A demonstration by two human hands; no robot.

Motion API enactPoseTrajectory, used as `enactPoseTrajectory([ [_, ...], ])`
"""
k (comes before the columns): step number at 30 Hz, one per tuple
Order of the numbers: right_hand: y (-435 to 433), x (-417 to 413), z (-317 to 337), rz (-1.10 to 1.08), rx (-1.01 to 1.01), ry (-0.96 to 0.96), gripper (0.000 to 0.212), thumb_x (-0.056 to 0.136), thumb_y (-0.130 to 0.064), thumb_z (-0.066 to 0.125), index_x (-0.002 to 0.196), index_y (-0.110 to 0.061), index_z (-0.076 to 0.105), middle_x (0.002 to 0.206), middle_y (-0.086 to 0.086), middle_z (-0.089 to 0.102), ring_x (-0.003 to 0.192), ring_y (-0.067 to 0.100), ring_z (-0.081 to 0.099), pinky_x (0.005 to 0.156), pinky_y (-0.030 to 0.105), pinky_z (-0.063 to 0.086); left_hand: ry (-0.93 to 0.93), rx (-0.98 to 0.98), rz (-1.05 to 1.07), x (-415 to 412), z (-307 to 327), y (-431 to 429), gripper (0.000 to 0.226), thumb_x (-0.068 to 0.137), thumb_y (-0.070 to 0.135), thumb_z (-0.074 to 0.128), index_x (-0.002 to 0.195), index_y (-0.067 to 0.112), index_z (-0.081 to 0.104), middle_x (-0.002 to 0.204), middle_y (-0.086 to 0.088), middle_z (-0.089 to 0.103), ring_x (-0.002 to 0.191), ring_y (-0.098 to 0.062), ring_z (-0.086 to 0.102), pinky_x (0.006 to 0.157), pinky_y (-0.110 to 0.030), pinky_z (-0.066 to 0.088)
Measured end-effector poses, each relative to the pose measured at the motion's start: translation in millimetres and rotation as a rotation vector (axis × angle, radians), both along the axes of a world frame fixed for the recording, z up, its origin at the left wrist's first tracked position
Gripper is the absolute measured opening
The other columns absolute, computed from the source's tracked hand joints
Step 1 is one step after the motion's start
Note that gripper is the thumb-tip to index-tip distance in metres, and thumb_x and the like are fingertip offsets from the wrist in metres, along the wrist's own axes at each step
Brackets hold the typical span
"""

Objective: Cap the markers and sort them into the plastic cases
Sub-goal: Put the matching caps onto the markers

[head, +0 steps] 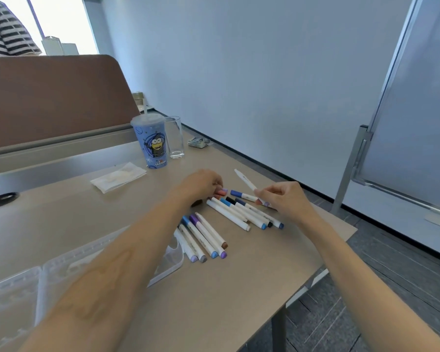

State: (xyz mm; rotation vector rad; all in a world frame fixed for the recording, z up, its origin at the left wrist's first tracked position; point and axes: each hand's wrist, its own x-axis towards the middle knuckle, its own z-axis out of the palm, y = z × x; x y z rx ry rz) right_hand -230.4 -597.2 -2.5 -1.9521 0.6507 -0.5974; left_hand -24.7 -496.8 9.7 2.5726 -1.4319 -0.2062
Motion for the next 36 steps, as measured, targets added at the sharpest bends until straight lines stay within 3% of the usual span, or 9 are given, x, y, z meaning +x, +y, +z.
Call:
enactPoseTrajectory([
  [4, -6.7, 0.1, -4.9, 0.008, 0.0, 0.021, 0.018, 0.086, -0.036, 0.07, 0.079, -0.021, 0.077, 0.068, -0.014, 0.07, 0.074, 0.005, 0.062, 0.071, 0.021, 0.048, 0.011, 0.163, 0.013, -5.8, 9.9, -9.4, 0.021, 0.098, 0.028, 0.051, 0.109, 0.013, 0.06, 0.109, -0.003, 0.06, 0.096, -0.019, 0.055, 0.077, -0.024, 0.043],
  [6, -9.2, -0.5, -7.8, 0.015, -0.021, 0.027, 0.016, 0.086, -0.037, 0.07, 0.084, -0.022, 0.076, 0.073, -0.013, 0.072, 0.076, 0.004, 0.064, 0.072, 0.021, 0.049, -0.019, 0.138, -0.017, -1.8, 7.7, -8.0, 0.032, 0.095, 0.037, 0.054, 0.112, 0.011, 0.062, 0.109, -0.005, 0.063, 0.099, -0.022, 0.059, 0.083, -0.03, 0.046],
  [9, -11.8, -3.6, -13.6, -0.003, -0.159, 0.037, 0.014, 0.087, -0.037, 0.067, 0.092, -0.026, 0.074, 0.08, -0.011, 0.071, 0.078, 0.005, 0.063, 0.068, 0.017, 0.045, 0.054, -0.076, -0.063, 7.8, 0.7, 5.0, 0.026, 0.091, 0.045, 0.059, 0.101, 0.021, 0.061, 0.101, 0.004, 0.064, 0.093, -0.015, 0.059, 0.076, -0.026, 0.044],
  [12, -10.2, -7.9, -17.6, -0.053, -0.329, -0.006, 0.012, 0.09, -0.031, 0.064, 0.098, -0.027, 0.072, 0.087, -0.01, 0.067, 0.081, 0.008, 0.058, 0.063, 0.008, 0.041, 0.262, -0.404, -0.063, 6.1, 3.6, 20.9, 0.02, 0.087, 0.04, 0.067, 0.091, 0.021, 0.062, 0.09, 0.006, 0.066, 0.084, -0.007, 0.06, 0.069, -0.017, 0.043],
  [15, -5.3, -8.7, -20.2, -0.094, -0.429, -0.138, 0.012, 0.092, -0.026, 0.062, 0.101, -0.025, 0.071, 0.09, -0.013, 0.065, 0.083, 0.003, 0.055, 0.066, 0.004, 0.038, 0.327, -0.537, -0.103, 0.2, 2.1, 36.4, 0.013, 0.086, 0.031, 0.069, 0.093, 0.021, 0.065, 0.089, 0.008, 0.066, 0.083, -0.004, 0.059, 0.074, -0.019, 0.045],
  [18, 1.4, -7.6, -18.5, -0.113, -0.483, -0.225, 0.012, 0.092, -0.02, 0.062, 0.1, -0.023, 0.07, 0.089, -0.012, 0.062, 0.08, 0.003, 0.053, 0.067, 0.005, 0.036, 0.344, -0.524, -0.138, -3.9, -3.2, 50.5, 0.016, 0.088, 0.031, 0.065, 0.1, 0.021, 0.069, 0.094, 0.009, 0.067, 0.087, -0.006, 0.059, 0.079, -0.022, 0.047],
  [25, 17.7, -5.6, -6.2, -0.132, -0.58, -0.244, 0.014, 0.093, -0.018, 0.059, 0.103, -0.021, 0.07, 0.092, -0.007, 0.061, 0.076, 0.011, 0.055, 0.068, 0.021, 0.044, 0.374, -0.552, -0.123, -13.7, -4.5, 66.6, 0.018, 0.085, 0.04, 0.066, 0.094, 0.026, 0.072, 0.09, 0.006, 0.07, 0.087, -0.018, 0.059, 0.081, -0.038, 0.051],
  [32, 31.3, -1.8, 4.3, -0.09, -0.638, -0.218, 0.015, 0.093, -0.019, 0.061, 0.103, -0.02, 0.071, 0.091, -0.007, 0.06, 0.074, 0.01, 0.054, 0.066, 0.022, 0.045, 0.314, -0.552, -0.156, -27.5, 13.7, 76.7, 0.009, 0.088, 0.03, 0.065, 0.096, 0.028, 0.067, 0.092, 0.009, 0.067, 0.079, -0.002, 0.057, 0.073, -0.021, 0.048],
  [36, 37.8, -2.1, 9.8, -0.078, -0.53, -0.234, 0.017, 0.092, -0.016, 0.062, 0.103, -0.017, 0.074, 0.091, -0.006, 0.067, 0.079, 0.002, 0.057, 0.065, 0.009, 0.041, 0.246, -0.489, -0.147, -32.6, 19.0, 82.2, 0.005, 0.093, 0.025, 0.059, 0.098, 0.025, 0.061, 0.088, 0.011, 0.06, 0.079, -0.009, 0.054, 0.069, -0.018, 0.044],
])
